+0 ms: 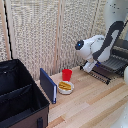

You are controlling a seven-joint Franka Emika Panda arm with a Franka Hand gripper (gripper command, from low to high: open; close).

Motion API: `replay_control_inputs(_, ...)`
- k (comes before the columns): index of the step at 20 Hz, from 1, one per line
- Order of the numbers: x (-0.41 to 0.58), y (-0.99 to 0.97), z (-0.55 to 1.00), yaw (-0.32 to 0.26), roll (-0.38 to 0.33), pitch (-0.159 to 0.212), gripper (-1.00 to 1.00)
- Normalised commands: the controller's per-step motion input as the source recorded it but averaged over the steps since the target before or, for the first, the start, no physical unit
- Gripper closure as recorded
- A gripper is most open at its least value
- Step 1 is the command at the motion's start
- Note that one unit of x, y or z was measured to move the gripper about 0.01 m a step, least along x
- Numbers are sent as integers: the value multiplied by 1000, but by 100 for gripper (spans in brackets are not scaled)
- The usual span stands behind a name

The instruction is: With care, position your gripper close to the oven tray handle. Make sure to grip the handle tightly. Delicately and attentively pull the tray out from the oven.

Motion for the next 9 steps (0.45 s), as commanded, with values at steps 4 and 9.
replay_control_inputs(4, 5, -10, 364, -8, 18, 11, -100)
replay_control_inputs(9, 29, 0, 446, -62, 58, 0, -100)
